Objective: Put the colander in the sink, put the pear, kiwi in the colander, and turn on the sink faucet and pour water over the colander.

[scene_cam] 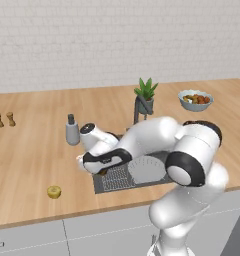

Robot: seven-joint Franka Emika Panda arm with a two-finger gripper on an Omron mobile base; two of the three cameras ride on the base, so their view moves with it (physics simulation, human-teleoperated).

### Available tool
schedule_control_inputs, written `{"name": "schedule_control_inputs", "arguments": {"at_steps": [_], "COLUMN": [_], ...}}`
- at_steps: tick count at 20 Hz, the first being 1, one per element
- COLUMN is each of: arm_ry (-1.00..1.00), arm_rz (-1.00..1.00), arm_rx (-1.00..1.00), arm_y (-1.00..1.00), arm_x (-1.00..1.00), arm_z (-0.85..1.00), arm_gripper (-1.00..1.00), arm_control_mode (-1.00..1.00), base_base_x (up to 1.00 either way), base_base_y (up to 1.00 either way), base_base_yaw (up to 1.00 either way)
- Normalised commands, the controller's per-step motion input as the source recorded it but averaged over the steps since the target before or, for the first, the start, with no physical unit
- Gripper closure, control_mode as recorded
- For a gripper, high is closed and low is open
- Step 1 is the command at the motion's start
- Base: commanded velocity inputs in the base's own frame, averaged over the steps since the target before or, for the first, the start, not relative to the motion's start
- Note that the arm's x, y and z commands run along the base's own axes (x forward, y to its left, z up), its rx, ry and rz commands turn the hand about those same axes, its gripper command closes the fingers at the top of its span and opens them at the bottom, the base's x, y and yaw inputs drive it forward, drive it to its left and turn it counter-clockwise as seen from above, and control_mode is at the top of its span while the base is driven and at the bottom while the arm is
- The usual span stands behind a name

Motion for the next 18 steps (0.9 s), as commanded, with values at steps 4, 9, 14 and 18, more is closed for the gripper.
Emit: {"name": "schedule_control_inputs", "arguments": {"at_steps": [4,9,14,18], "arm_ry": [0.02,0.00,0.00,-0.04], "arm_rz": [0.00,0.00,0.00,0.11], "arm_rx": [0.03,0.10,0.15,0.04], "arm_y": [-0.87,-0.87,-0.86,-0.73], "arm_x": [-0.03,0.01,0.00,0.00], "arm_z": [0.21,0.20,0.12,-0.02], "arm_gripper": [1.00,1.00,1.00,1.00], "arm_control_mode": [-1.00,-1.00,-1.00,-1.00], "base_base_x": [0.00,0.00,0.00,0.00], "base_base_y": [0.00,0.00,0.00,0.00], "base_base_yaw": [0.00,0.00,0.00,0.00]}}
